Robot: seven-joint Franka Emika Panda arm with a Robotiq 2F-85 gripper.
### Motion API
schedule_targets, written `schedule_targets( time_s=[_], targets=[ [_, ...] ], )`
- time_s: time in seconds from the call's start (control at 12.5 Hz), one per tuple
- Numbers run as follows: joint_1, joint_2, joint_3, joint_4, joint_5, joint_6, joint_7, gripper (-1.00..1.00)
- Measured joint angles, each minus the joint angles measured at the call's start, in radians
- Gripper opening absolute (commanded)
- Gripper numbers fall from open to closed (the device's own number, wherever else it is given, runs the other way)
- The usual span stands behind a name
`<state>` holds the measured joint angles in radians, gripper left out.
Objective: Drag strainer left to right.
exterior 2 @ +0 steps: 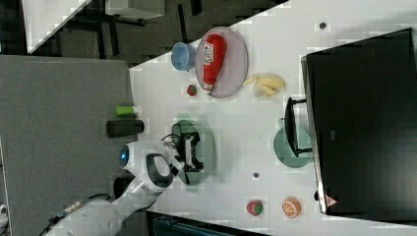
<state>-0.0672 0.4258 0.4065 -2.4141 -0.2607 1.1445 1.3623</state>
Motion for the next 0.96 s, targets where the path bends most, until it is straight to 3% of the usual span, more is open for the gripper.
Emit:
schedule_targets(
  time_s=[0.64,0.96],
  targets=[
    [-0.139,-0.076,-0.065,-0.029,0.035,0.003,-0.152,1.0],
    [-0.169,-0.083,-0.149,-0.02,0.007,-0.007,-0.232,1.0]
  ],
)
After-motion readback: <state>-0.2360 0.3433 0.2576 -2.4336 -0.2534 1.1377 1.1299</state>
